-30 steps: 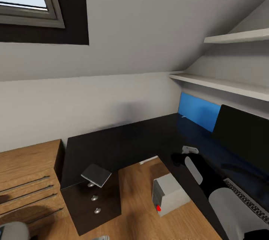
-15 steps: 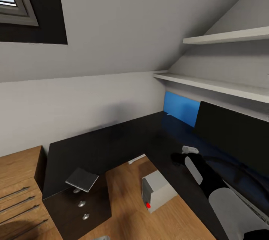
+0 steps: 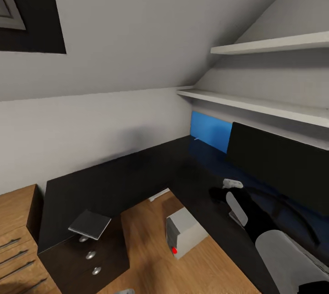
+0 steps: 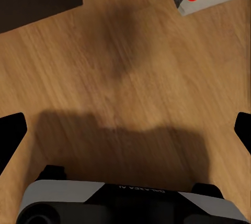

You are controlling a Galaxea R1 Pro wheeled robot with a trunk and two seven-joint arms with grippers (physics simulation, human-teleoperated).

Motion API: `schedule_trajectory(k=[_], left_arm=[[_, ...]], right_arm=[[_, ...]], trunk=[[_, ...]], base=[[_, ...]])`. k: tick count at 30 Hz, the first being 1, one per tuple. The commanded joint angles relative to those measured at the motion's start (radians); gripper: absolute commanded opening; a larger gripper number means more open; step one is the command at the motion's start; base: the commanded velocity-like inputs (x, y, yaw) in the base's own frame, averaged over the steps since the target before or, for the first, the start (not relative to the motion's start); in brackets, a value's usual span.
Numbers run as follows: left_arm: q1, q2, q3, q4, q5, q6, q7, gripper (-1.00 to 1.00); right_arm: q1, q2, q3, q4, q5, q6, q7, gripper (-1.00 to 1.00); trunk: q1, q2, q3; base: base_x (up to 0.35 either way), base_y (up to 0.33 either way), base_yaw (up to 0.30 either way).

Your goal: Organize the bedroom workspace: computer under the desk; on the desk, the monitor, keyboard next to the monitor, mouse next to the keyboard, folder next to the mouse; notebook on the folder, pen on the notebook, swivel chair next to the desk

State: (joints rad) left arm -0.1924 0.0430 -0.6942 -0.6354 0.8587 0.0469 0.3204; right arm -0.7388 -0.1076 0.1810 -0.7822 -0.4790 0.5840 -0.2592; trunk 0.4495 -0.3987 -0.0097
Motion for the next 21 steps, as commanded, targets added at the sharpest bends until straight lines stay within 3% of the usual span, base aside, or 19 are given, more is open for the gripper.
schedule_trajectory(k=[1, 7, 13, 21], left_arm=[[-0.001, 0.002, -0.007, -0.003, 0.005, 0.002, 0.009, 1.0], [-0.001, 0.002, -0.007, -0.003, 0.005, 0.002, 0.009, 1.0], [-0.001, 0.002, -0.007, -0.003, 0.005, 0.002, 0.009, 1.0], [-0.001, 0.002, -0.007, -0.003, 0.005, 0.002, 0.009, 1.0]], right_arm=[[-0.001, -0.001, 0.006, 0.0, -0.01, 0.002, -0.009, -1.0], [0.0, -0.001, 0.008, 0.003, -0.002, 0.005, -0.01, -1.0], [-0.001, -0.001, 0.025, 0.004, 0.039, 0.025, -0.009, -1.0], [-0.001, -0.001, 0.041, 0.007, 0.055, 0.037, -0.009, -1.0]], trunk=[[0.001, -0.001, -0.001], [0.001, -0.001, -0.001], [0.001, -0.001, -0.001], [0.001, -0.001, -0.001]], base=[[0.0, 0.0, -0.277], [0.0, 0.0, -0.253], [0.0, 0.0, -0.07], [0.0, 0.0, -0.165]])
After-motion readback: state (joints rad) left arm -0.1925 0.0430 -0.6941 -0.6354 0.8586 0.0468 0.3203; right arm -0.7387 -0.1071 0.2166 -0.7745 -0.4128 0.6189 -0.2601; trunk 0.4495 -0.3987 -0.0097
